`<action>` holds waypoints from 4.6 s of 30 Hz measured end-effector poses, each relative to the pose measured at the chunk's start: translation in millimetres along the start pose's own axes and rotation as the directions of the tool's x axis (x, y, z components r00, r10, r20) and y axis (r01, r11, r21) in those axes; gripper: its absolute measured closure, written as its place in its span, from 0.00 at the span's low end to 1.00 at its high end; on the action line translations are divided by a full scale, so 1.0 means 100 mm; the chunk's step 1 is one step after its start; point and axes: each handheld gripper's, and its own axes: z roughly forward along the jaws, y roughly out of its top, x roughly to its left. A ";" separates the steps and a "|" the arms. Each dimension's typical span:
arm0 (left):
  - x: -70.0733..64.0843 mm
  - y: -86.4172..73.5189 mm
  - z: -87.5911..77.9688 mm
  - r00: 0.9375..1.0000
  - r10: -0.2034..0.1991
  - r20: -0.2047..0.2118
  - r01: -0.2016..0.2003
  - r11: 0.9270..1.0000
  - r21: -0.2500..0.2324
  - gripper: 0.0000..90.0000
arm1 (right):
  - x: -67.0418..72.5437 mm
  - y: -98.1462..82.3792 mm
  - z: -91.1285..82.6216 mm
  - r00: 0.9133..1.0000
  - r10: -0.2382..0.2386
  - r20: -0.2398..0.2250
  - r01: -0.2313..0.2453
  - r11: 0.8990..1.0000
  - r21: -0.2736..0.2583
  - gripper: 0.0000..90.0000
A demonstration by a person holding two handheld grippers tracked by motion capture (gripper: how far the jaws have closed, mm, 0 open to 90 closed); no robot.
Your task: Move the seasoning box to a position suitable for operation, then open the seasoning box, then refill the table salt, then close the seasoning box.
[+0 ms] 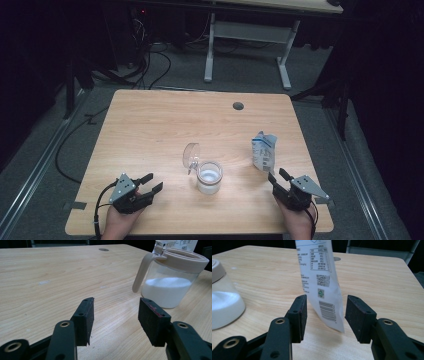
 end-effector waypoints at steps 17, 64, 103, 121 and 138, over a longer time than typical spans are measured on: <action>-0.01 0.00 0.01 1.000 0.008 -0.006 -0.008 1.000 0.005 0.52 | 0.30 0.01 0.04 0.995 -0.054 -0.087 0.056 0.998 0.022 0.65; -0.23 0.42 0.22 0.996 -0.074 -0.048 0.076 0.995 0.058 0.90 | 1.02 0.03 0.51 0.935 -0.168 -0.313 0.206 0.974 0.091 1.00; -0.52 0.73 0.57 0.999 -0.053 0.001 0.053 0.998 0.022 0.99 | 1.11 0.04 0.54 0.925 -0.193 -0.327 0.230 0.970 0.079 1.00; 0.13 0.14 -0.07 0.976 -0.074 -0.206 0.100 0.988 0.116 0.89 | 1.09 0.22 0.53 0.936 -0.192 -0.294 0.212 0.977 0.035 1.00; 0.18 0.09 -0.16 0.975 -0.097 -0.198 0.117 0.989 0.093 0.85 | 1.33 0.13 0.42 0.908 -0.244 -0.341 0.271 0.962 0.033 1.00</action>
